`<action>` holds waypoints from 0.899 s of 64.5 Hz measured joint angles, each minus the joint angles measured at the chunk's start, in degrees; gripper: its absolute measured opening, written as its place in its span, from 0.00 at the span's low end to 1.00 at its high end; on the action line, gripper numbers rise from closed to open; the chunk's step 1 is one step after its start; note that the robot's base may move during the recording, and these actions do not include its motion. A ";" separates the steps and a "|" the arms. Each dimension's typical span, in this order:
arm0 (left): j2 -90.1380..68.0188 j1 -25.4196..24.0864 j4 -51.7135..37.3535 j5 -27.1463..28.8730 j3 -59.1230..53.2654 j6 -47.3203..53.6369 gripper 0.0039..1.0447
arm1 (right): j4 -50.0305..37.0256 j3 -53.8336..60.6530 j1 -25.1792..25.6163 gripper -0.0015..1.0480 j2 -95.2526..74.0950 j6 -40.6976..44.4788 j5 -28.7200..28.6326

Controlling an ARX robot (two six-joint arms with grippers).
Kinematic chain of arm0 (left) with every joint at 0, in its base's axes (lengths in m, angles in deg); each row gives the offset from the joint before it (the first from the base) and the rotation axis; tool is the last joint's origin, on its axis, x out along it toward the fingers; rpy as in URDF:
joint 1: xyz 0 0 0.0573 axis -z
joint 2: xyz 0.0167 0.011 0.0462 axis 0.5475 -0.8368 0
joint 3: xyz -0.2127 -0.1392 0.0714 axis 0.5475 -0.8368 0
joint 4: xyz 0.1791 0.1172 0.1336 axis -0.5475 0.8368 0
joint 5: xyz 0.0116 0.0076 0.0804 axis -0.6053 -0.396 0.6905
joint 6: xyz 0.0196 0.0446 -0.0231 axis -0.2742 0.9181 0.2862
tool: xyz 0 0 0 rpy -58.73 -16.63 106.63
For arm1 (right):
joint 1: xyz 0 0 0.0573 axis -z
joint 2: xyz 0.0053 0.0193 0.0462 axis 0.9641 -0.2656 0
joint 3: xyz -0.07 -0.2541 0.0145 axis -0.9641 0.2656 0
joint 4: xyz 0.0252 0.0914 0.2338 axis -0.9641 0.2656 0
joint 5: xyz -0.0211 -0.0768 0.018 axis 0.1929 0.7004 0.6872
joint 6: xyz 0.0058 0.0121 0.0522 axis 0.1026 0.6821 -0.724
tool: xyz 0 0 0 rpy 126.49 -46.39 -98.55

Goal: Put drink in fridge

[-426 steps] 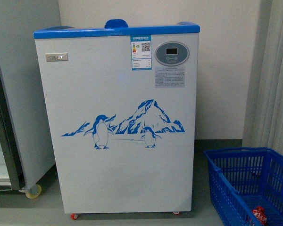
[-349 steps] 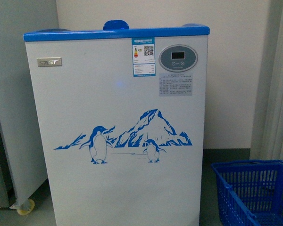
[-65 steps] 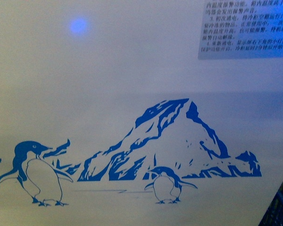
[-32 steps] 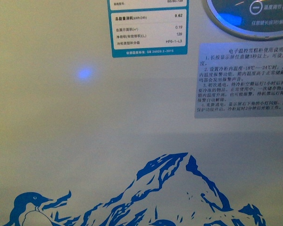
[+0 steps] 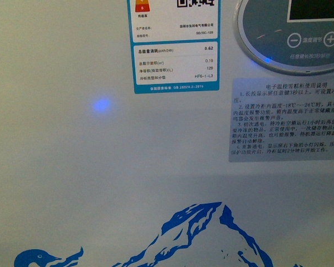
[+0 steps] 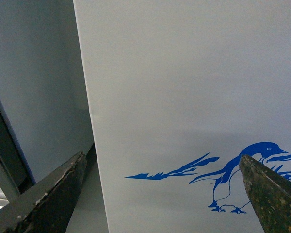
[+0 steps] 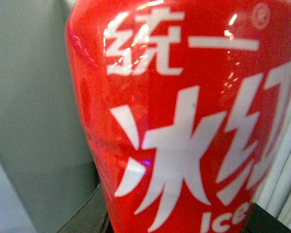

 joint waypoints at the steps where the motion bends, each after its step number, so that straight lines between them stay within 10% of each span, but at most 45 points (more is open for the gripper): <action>1: 0.00 0.00 0.00 -0.02 0.00 0.00 0.92 | -0.02 0.07 -0.24 0.35 0.00 0.00 0.24; 58: 0.00 0.00 0.00 0.02 0.00 0.00 0.92 | -0.09 1.49 -2.49 0.35 0.31 0.00 1.20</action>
